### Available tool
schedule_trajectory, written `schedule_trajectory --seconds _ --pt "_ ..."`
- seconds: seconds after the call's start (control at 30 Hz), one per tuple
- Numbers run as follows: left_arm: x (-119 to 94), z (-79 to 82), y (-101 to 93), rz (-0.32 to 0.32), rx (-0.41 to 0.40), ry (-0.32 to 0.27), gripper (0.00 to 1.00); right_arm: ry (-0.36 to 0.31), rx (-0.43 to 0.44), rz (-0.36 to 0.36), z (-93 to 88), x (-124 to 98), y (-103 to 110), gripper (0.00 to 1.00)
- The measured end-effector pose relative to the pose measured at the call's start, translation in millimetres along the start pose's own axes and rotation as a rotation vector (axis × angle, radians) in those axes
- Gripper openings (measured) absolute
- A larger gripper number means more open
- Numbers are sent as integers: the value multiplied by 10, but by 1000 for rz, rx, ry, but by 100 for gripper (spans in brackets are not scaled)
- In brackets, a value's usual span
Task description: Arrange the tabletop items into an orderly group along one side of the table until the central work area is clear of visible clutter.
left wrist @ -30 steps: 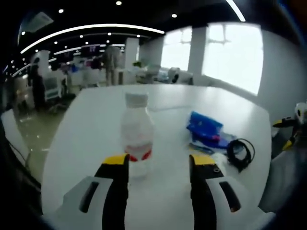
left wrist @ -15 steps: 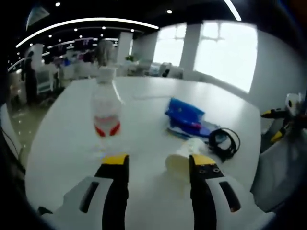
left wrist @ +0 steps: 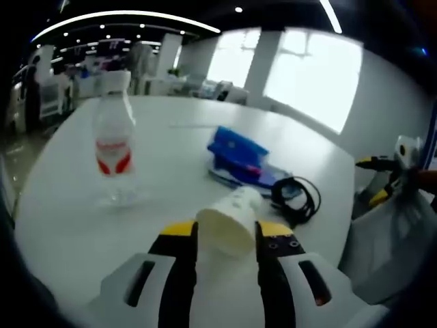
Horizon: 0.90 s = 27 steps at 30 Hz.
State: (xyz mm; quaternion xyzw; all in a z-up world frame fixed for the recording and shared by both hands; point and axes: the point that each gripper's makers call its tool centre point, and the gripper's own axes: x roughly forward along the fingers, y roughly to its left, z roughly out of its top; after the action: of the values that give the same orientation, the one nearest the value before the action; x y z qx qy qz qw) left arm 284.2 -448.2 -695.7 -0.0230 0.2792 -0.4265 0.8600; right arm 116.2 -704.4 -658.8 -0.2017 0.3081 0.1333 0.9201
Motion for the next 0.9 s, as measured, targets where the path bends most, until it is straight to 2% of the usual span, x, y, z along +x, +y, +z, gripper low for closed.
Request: schedule_trajectory --seconds 0.1,0.33,0.47,0.63,0.9 --pt "27 -31 -30 -5 -43 8 23 1 0 -1 -2 -1 -3 73" --pt "108 -90 -121 -22 -81 34 16 2 1 -5 -6 -4 -14 73" --pt "149 -118 -178 -39 -102 49 15 1 2 -8 -8 -6 -19 73" --pt "165 -129 -215 -50 -87 56 8 3 2 -11 -12 -7 -24 72" --pt "149 -119 -220 -58 -64 57 3 9 -1 -10 -23 -4 -23 71"
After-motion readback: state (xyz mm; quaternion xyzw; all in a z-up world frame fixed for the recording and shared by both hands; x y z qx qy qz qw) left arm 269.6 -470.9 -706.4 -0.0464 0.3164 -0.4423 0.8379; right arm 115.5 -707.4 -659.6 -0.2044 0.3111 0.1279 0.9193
